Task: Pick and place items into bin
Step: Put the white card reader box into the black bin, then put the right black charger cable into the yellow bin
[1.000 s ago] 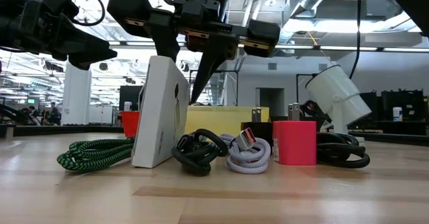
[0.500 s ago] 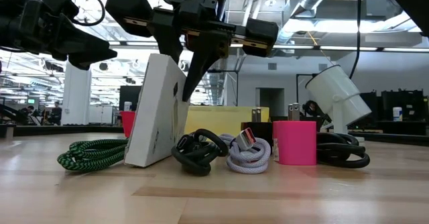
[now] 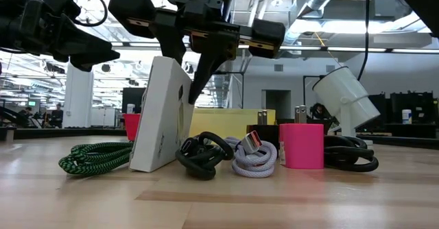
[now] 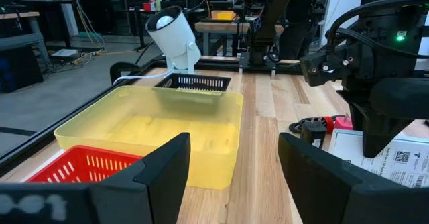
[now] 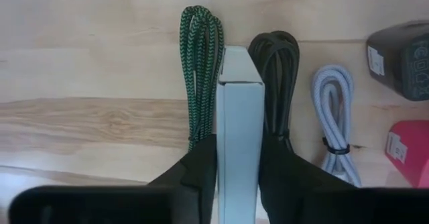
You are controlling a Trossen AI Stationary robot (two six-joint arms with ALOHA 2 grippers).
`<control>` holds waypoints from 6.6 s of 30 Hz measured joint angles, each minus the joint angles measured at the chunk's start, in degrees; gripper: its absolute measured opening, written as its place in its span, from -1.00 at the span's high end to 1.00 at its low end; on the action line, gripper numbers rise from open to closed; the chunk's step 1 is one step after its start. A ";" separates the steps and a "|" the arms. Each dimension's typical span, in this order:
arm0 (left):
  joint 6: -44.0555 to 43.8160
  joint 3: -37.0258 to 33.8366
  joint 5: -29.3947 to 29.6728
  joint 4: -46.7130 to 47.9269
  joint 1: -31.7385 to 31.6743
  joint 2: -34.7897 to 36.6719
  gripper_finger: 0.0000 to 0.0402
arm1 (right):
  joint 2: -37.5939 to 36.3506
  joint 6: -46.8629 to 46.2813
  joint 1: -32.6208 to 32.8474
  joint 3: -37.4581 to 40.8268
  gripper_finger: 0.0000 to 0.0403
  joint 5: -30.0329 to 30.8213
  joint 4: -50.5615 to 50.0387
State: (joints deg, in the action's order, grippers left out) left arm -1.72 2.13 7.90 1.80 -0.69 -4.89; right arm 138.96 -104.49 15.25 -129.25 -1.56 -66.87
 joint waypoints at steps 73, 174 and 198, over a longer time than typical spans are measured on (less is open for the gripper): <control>0.00 -0.01 -0.02 0.02 0.02 0.03 -0.10 | -35.67 28.60 -21.88 21.46 0.72 13.68 -23.11; 0.00 0.00 0.00 0.02 0.01 0.02 -0.10 | -26.40 42.69 -25.78 21.44 0.44 17.41 -17.98; 0.01 -0.01 -0.04 0.02 0.02 0.00 -0.10 | -31.67 33.71 13.02 21.42 0.44 37.79 -19.29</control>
State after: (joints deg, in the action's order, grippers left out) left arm -1.70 2.12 7.86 1.83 -0.67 -4.89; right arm 107.29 -70.78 28.27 -107.83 36.22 -86.16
